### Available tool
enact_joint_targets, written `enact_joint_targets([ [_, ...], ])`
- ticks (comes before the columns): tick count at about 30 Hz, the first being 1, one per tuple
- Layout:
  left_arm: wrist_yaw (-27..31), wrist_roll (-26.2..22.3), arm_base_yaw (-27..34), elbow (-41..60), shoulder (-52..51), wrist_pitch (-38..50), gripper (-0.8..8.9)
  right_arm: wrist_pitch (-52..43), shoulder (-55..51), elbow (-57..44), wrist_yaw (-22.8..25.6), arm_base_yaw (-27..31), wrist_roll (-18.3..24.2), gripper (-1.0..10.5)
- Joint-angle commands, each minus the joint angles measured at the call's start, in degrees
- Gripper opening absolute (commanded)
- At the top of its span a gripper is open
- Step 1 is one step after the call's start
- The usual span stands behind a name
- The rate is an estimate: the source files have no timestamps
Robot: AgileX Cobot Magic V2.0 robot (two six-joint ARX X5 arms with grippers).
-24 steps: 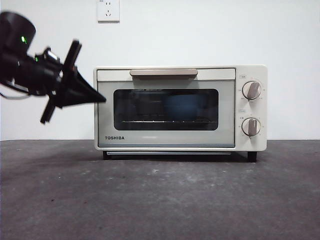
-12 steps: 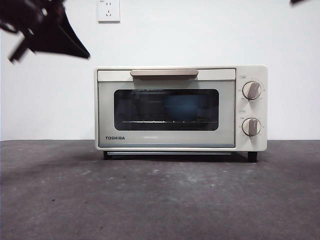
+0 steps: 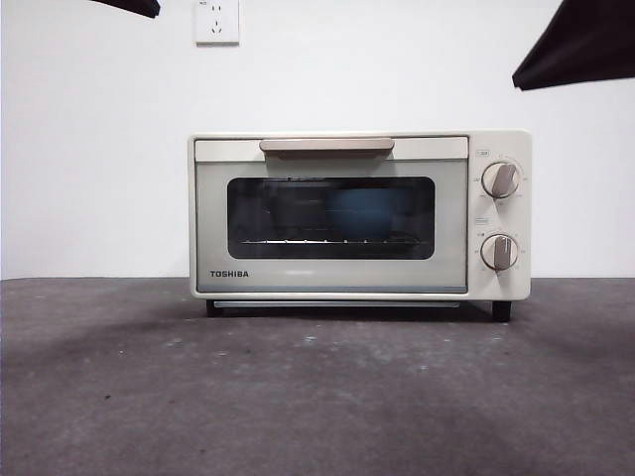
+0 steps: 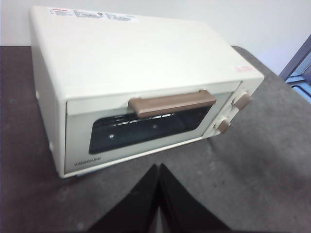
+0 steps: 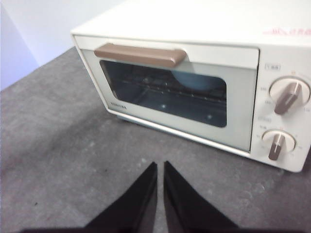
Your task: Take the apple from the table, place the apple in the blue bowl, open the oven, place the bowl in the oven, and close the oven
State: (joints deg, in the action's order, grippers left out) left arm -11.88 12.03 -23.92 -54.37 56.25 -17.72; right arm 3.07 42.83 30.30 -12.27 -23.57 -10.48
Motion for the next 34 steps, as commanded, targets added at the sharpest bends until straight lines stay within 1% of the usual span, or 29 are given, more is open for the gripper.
enact_joint_targets([
  [1, 2.25, -0.92, -1.57, 2.32, -0.74, 0.24, 0.07, -1.92, 0.11, 0.09, -0.17, -0.31, 1.18, 0.0],
  [5, 3.15, -0.31, -3.17, 8.02, -2.80, 6.84, 0.07, -6.78, 0.11, -0.15, -0.17, -0.31, 1.38, 0.0],
  [6, 3.17, 0.04, -3.19, 8.76, -3.02, 7.32, 0.07, -7.48, 0.11, -0.20, -0.15, -0.31, 1.60, 0.0],
  [8, 3.56, 0.09, -3.19, 9.25, -3.10, 6.75, 0.07, -8.02, 0.13, -0.20, 1.01, -0.31, 2.38, 0.0],
  [14, 3.54, 0.04, -3.19, 9.22, -3.10, 6.64, 0.07, -7.78, 0.11, -0.20, 5.09, -0.22, 1.97, 0.0],
  [27, 3.54, 0.22, -3.19, 9.22, -3.08, 6.86, 0.07, -7.76, 0.11, -0.20, 5.29, -0.24, 1.97, 0.0],
  [28, 3.54, -0.48, -3.19, 9.22, -3.08, 6.58, 0.07, -7.78, 0.11, -0.20, 5.29, -0.24, 1.97, 0.0],
  [29, 3.54, -2.95, -3.13, 9.22, -3.08, 6.38, 0.07, -7.76, 0.11, -0.20, 5.29, -0.24, 1.97, 0.0],
  [32, 3.61, -6.45, -2.99, 9.22, -3.34, 6.58, 0.07, -7.78, 0.11, -0.20, 5.29, -0.24, 1.97, 0.0],
  [34, 5.73, -9.11, -1.46, 9.22, -4.31, 7.10, 0.08, -7.78, 0.11, -0.20, 5.27, -0.24, 1.97, 0.0],
])
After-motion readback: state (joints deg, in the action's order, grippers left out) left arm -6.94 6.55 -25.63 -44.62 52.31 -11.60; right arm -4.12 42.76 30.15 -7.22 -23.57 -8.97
